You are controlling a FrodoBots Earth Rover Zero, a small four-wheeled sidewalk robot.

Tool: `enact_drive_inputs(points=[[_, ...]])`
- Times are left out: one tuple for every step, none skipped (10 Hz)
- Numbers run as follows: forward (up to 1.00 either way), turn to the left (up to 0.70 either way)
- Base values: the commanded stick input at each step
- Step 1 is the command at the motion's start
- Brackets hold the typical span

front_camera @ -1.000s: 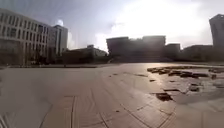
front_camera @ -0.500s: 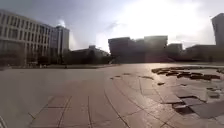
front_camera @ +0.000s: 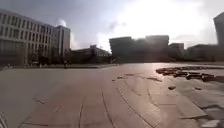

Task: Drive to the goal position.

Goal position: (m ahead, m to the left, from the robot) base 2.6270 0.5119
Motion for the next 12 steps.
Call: enact_drive_inputs(points=[[1.00, 0.03], [1.00, 0.03], [1.00, 0.03], [1.00, 0.03], [1.00, 0.03], [1.00, 0.03], [1.00, 0.03], [1.00, 0.03], [1.00, 0.03], [1.00, 0.03], [1.00, 0.03], [1.00, 0.03]])
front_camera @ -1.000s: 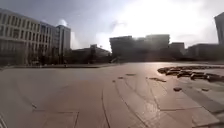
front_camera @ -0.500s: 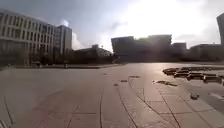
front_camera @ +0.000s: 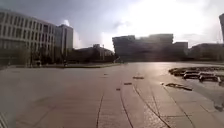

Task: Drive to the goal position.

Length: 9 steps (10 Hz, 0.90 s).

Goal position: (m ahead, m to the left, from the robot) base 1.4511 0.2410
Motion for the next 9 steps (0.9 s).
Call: enact_drive_inputs(points=[[1.00, 0.03], [1.00, 0.03], [1.00, 0.03], [1.00, 0.03], [1.00, 0.03], [1.00, 0.03], [1.00, 0.03], [1.00, 0.03], [1.00, 0.03]])
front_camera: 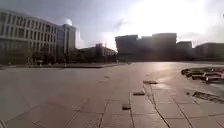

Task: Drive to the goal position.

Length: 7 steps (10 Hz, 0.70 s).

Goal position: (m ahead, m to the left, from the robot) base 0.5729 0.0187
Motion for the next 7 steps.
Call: enact_drive_inputs(points=[[1.00, 0.03], [1.00, 0.03], [1.00, 0.03], [1.00, 0.03], [1.00, -0.06], [1.00, -0.17], [1.00, -0.28]])
